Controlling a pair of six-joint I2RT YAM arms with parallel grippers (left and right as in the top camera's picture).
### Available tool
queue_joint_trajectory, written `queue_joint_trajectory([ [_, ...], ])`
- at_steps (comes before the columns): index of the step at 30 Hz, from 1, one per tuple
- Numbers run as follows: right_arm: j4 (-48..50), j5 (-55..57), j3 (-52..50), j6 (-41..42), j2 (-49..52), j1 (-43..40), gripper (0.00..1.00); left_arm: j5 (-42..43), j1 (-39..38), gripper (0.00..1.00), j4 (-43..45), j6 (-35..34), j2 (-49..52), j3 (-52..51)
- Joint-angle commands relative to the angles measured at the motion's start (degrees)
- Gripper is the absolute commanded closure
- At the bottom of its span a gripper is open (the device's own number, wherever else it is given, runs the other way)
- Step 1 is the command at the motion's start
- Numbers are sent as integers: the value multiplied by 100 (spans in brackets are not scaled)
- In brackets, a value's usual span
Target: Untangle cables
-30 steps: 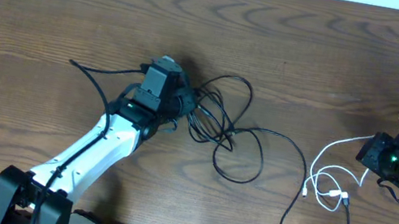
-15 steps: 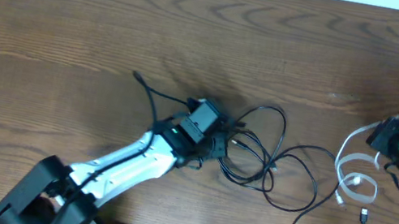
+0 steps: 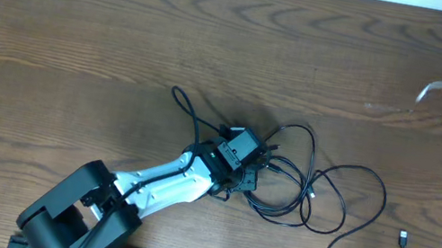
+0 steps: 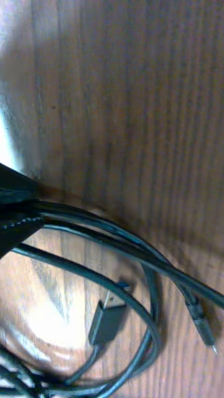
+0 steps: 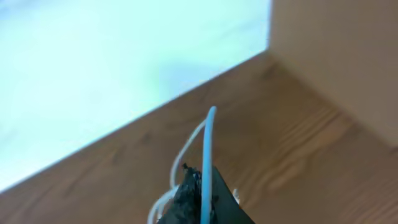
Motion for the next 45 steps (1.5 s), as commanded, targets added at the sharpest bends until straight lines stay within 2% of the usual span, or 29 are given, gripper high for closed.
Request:
queue_joint_trajectory([
  [1, 372, 750, 195, -376, 507, -243, 99, -138, -13, 91, -44, 94, 98, 13],
  [9, 776, 2933, 192, -671, 1746, -968, 99, -186, -13, 91, -87, 94, 101, 13],
  [10, 796, 2999, 192, -715, 1987, -1104, 99, -240, -13, 87, -87, 94, 103, 13],
  [15, 402, 2568, 192, -710, 3045, -1534, 99, -483, -13, 86, -52, 85, 103, 13],
  [21, -33, 2378, 192, -332, 4013, -1738, 99, -479, -13, 85, 90, 68, 103, 13],
  [23, -52, 2225, 192, -332, 4127, -1735, 88, -481, -13, 85, 92, -24, 101, 13],
  [25, -24, 1757, 205, -334, 4092, -1714, 64, -481, -13, 85, 94, -157, 103, 13],
  [27, -13, 1381, 258, -337, 3969, -1694, 48, -483, -13, 84, 107, -186, 103, 13],
  [30, -79, 1285, 365, -337, 3578, -1609, 1, -483, -13, 83, 109, -186, 103, 13],
  [32, -129, 1357, 380, -337, 3303, -1578, 1, -483, -13, 83, 109, -184, 103, 13],
  [33, -251, 1515, 380, -302, 3045, -1574, 1, -483, -13, 78, 107, -181, 103, 13],
  [34, -341, 1637, 380, -195, 2898, -1576, 1, -483, -13, 78, 107, -181, 103, 13],
  [40, -1397, 2938, 380, 1134, 2074, -1602, 1, -573, -13, 72, 85, -160, 120, 13],
  [45, -2072, 2815, 380, 1631, 1600, -1587, 1, -935, -13, 72, 42, -160, 122, 13],
])
